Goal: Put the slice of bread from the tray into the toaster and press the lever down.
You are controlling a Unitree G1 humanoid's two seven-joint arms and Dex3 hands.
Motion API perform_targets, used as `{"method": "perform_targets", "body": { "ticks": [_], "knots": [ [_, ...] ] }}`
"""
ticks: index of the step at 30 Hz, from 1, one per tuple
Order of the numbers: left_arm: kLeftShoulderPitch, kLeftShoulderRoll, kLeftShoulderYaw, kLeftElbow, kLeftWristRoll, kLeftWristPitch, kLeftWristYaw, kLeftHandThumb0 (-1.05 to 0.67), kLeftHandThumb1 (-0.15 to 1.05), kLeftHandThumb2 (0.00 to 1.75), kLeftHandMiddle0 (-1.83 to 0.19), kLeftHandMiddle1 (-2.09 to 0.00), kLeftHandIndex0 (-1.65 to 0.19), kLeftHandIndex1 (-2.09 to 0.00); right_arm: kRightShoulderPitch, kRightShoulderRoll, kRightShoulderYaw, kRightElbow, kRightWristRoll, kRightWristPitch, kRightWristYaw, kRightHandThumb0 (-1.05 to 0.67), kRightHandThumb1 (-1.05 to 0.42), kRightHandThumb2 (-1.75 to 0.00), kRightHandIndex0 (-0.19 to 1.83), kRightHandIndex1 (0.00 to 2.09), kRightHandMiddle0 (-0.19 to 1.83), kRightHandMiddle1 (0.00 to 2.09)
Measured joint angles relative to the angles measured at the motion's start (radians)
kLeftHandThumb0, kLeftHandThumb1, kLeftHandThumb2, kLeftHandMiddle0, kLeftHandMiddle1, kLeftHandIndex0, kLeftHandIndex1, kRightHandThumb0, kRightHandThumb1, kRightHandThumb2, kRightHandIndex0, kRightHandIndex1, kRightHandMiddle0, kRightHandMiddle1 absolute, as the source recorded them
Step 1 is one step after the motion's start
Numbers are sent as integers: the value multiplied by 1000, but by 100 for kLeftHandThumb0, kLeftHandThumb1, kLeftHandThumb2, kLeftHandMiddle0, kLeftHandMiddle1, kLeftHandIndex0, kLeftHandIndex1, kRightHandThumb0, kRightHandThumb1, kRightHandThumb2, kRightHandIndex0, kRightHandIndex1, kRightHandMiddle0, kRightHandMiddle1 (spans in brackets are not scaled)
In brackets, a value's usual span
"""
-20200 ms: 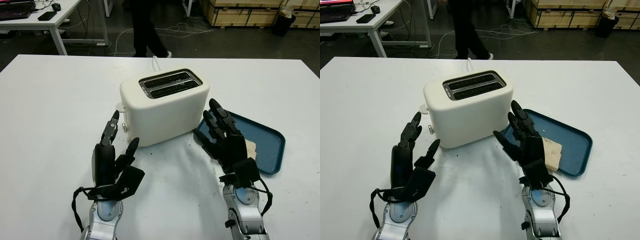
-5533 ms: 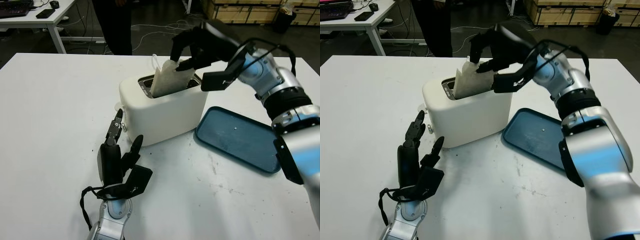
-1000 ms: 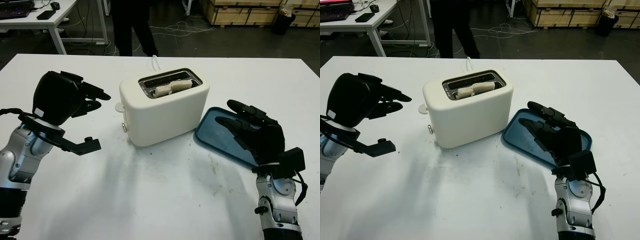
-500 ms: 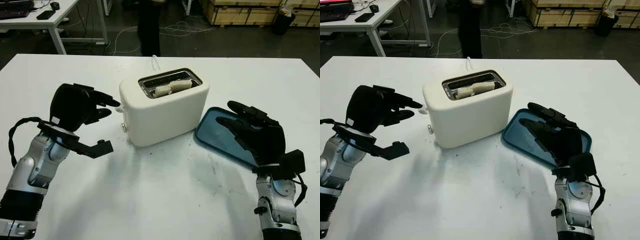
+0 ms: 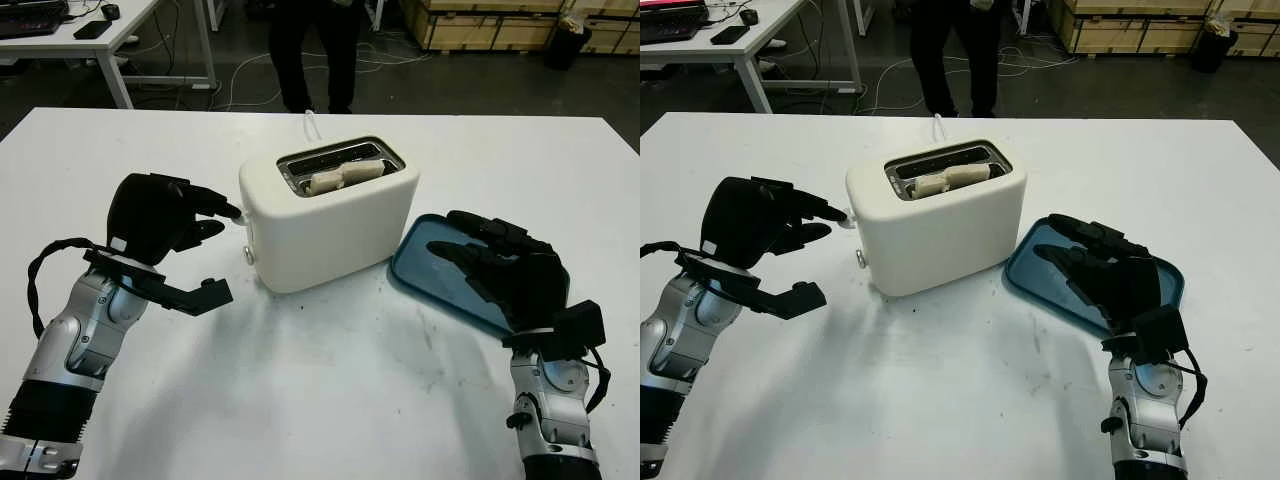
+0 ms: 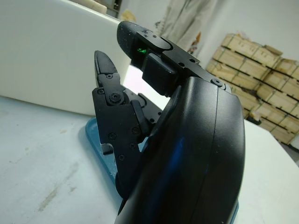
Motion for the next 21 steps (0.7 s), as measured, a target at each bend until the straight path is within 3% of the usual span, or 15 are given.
{"method": "perform_targets", "body": {
  "ticks": [3,8,21],
  "knots": [
    [0,0,-1,0,-1,0,-1,-14,64,0,-113,-114,-138,-2,0,0,0,0,0,0,2,-19,-92,-1,109,26,105,1],
    [-9,-1,-6,7,-6,-1,0,-16,63,0,-117,-103,-140,-2,0,0,0,0,1,0,4,-19,-92,-1,94,55,105,0],
    [-20,-12,-23,16,-19,0,-7,-17,63,0,-118,-105,-141,-2,0,0,1,10,13,0,17,-20,-92,-1,88,65,105,0]
  ]
}}
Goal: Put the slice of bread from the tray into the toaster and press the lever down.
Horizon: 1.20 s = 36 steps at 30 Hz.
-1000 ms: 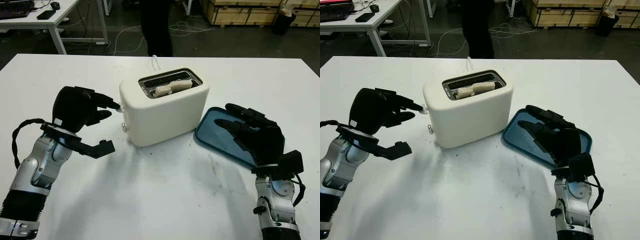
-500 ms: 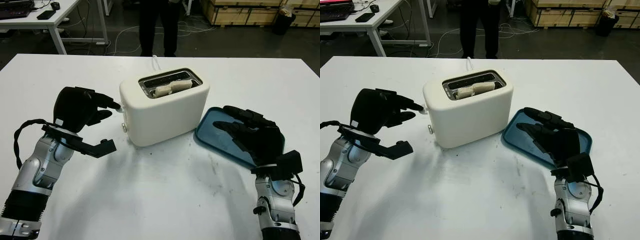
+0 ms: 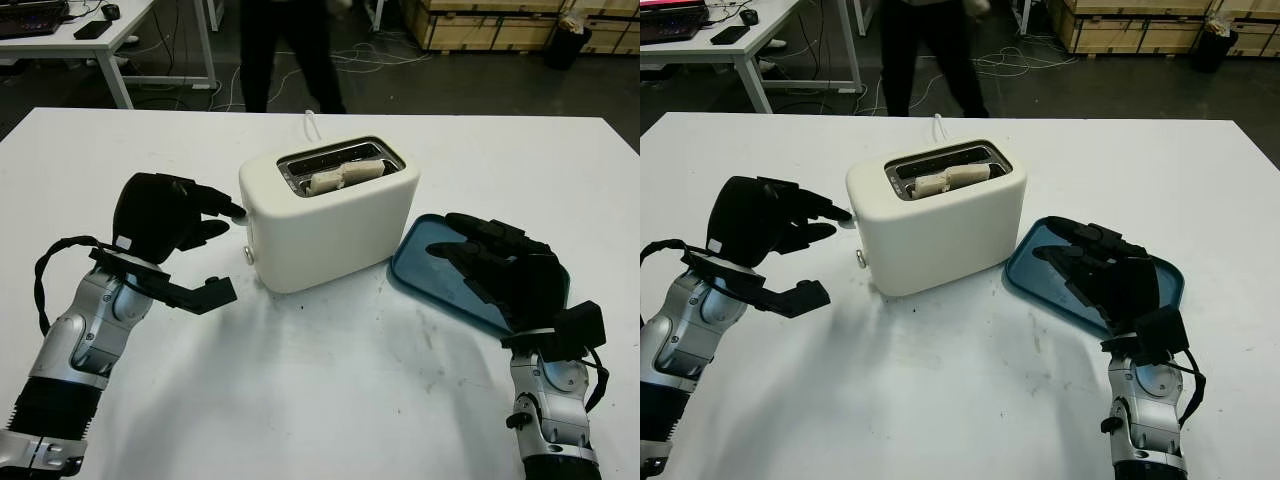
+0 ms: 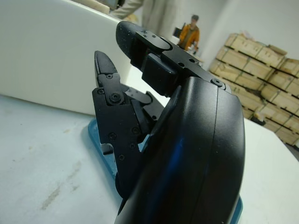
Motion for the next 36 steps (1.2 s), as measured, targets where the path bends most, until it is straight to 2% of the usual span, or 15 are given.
{"method": "perform_targets", "body": {
  "ticks": [11,14,24,32,36],
  "knots": [
    [-4,-8,-8,6,0,3,9,-17,63,0,-121,-97,-142,-2,0,2,2,0,0,0,-1,-20,-92,-2,86,65,105,0],
    [-5,-8,-12,12,1,2,17,-18,66,1,-123,-88,-143,-2,0,2,2,2,0,0,-1,-21,-92,-2,87,66,105,0],
    [-10,-8,-18,13,2,16,15,-17,72,2,-122,-83,-140,0,1,2,3,3,0,0,7,-20,-92,-1,85,67,104,0],
    [-10,-11,-24,13,2,27,18,-14,72,0,-124,-86,-141,0,2,2,3,3,0,0,8,-22,-92,-2,86,66,104,0],
    [-12,-27,-29,29,2,42,33,-15,71,0,-119,-99,-140,0,6,2,2,2,0,0,13,-22,-92,-2,86,67,104,0]
  ]
}}
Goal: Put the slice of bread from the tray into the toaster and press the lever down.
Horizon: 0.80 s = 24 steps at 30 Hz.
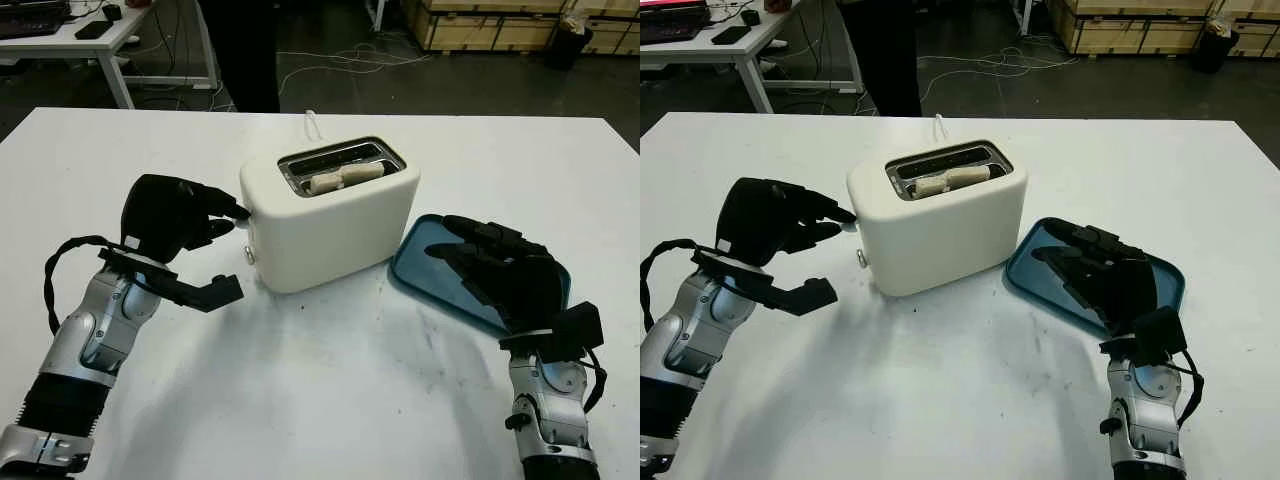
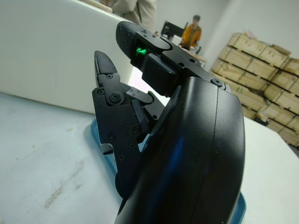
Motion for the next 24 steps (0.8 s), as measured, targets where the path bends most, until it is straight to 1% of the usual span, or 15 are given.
{"method": "perform_targets", "body": {
  "ticks": [4,9,10,11,14,16,18,21,24],
  "knots": [
    [-6,-35,-16,31,-2,31,13,-12,73,1,-117,-102,-139,0,5,0,-2,-3,11,0,18,-22,-92,-3,85,66,104,0],
    [-6,-98,-37,52,-5,81,32,-16,74,1,-111,-103,-137,0,11,-1,-11,-3,26,0,42,-22,-92,-2,85,66,104,0],
    [-4,-111,-42,61,-7,83,46,-13,74,1,-112,-107,-138,-1,14,-1,-13,-5,27,0,46,-22,-92,-2,84,66,104,0],
    [-1,-125,-45,71,-14,85,62,-12,74,1,-109,-117,-136,0,18,-1,-14,-9,29,0,49,-22,-92,-2,84,66,104,0],
    [21,-162,-56,78,-33,115,86,-13,76,1,-105,-124,-136,-1,29,-1,-18,-19,45,0,61,-24,-92,-2,84,65,104,0],
    [54,-188,-65,66,-34,140,118,-13,76,1,-103,-130,-137,-2,36,-1,-19,-27,50,0,66,-25,-92,-2,84,65,104,0],
    [93,-220,-69,46,-36,161,150,-10,78,1,-97,-132,-136,-2,40,-1,-18,-33,52,0,66,-24,-92,-2,85,64,104,0],
    [158,-256,-84,2,-58,192,163,-8,81,2,-93,-121,-133,0,44,-1,-17,-35,52,3,66,-22,-92,-2,84,63,104,0],
    [217,-278,-117,-23,-76,205,162,-11,82,2,-94,-120,-133,-1,44,-1,-14,-35,53,10,66,-21,-92,-3,83,63,104,0]
  ]
}}
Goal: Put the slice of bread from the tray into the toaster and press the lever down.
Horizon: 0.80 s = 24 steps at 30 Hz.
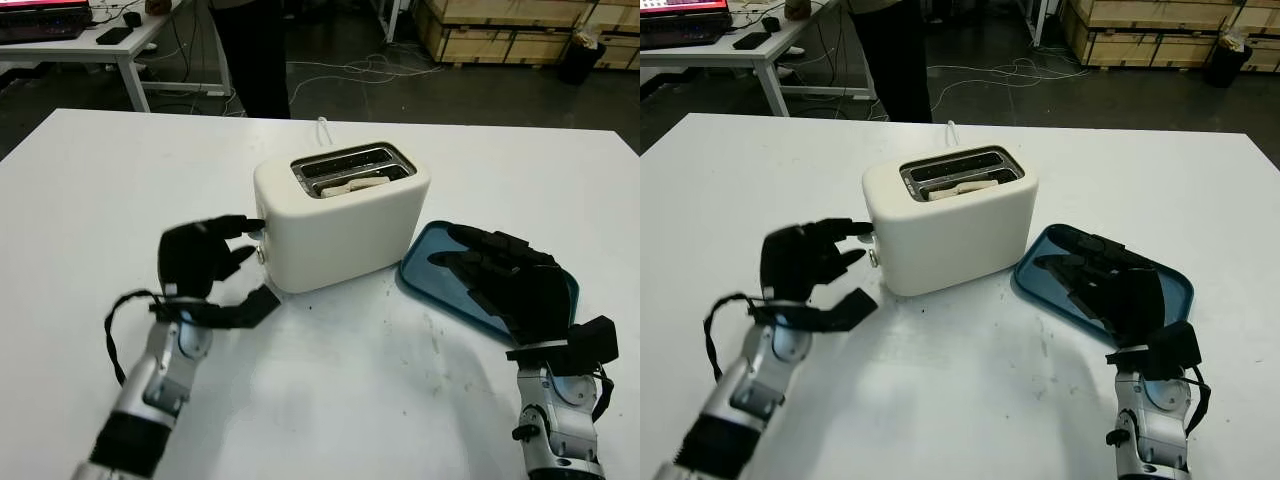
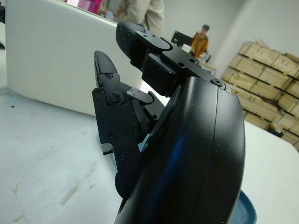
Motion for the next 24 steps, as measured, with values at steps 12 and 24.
{"method": "perform_targets", "body": {
  "ticks": [12,24],
  "knots": [
    [58,43,-102,-42,7,49,-110,-6,78,0,-92,-117,-133,-1,4,7,19,-39,5,37,-10,-22,-92,-3,82,66,103,0],
    [-37,200,-45,-137,35,123,-318,-12,69,0,-109,-114,-139,-4,16,23,20,-44,6,49,-19,-23,-92,-3,80,71,104,0]
  ]
}}
